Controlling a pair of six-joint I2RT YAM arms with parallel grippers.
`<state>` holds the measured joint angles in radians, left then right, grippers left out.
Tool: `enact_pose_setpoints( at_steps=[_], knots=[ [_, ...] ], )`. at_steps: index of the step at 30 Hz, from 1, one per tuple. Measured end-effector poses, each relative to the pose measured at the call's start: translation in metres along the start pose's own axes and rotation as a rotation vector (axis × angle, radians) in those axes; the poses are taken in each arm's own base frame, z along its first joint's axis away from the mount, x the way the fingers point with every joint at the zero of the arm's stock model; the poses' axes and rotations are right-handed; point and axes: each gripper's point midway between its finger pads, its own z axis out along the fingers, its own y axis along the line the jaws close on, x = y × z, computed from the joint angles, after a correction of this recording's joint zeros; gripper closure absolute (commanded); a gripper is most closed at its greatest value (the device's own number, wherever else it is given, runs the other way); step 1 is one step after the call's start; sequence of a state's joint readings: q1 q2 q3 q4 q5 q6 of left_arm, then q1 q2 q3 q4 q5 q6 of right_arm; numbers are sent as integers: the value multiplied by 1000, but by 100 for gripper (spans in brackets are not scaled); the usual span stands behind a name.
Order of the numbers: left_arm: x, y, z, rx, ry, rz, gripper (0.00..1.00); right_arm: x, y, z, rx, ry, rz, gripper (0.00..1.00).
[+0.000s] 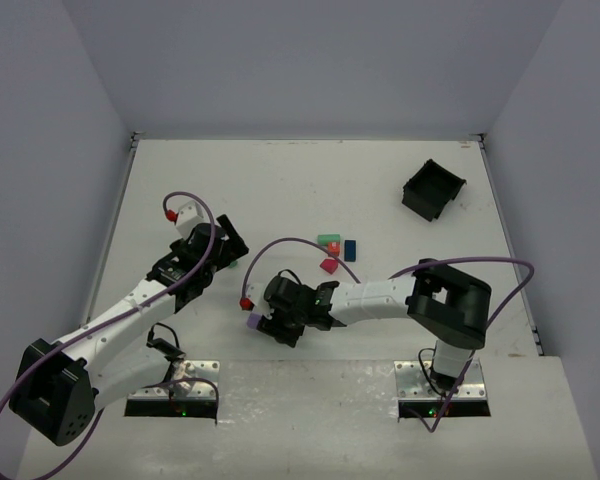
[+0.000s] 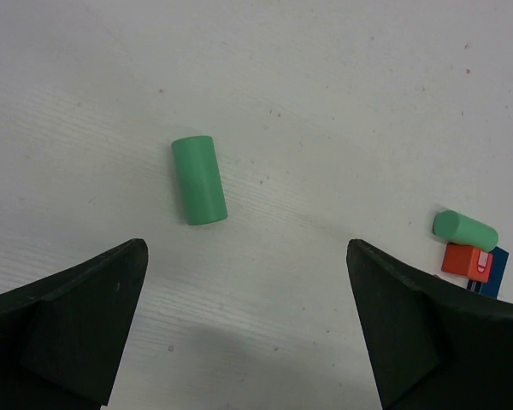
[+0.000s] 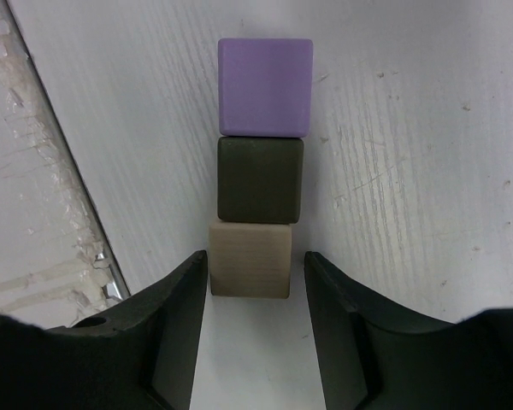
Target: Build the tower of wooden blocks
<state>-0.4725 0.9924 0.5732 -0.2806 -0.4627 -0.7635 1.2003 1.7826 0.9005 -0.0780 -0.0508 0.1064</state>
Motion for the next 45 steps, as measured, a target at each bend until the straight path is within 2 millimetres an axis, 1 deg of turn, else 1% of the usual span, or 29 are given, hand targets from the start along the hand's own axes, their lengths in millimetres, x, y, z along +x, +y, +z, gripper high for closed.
enact_pose_setpoints(
  at_steps=[8,26,31,33,35,36,38,39,41,45],
  knots=[
    [0,0,0,1,0,0,0,0,-4,0,25,1,3,47],
    [0,-1,0,3,2,0,0,-3,-7,2,39,-9,8,46],
    [0,-1,0,4,3,0,0,-4,-7,3,42,-15,13,38],
    [1,-1,0,6,4,0,0,-5,-7,3,42,-18,14,32],
    [1,-1,0,6,5,-1,0,-5,-7,3,44,-19,15,24],
    [1,-1,0,6,4,-1,0,-5,-8,3,46,-19,14,19],
    [1,-1,0,5,4,0,0,-6,-9,2,50,-21,12,4],
    [1,-1,0,4,3,0,0,-7,-9,0,53,-25,11,1],
    [0,0,0,0,0,0,0,-13,-9,-5,57,-45,7,1],
    [-1,3,0,-16,-7,3,0,-32,-11,-29,76,-127,-2,1]
  ],
)
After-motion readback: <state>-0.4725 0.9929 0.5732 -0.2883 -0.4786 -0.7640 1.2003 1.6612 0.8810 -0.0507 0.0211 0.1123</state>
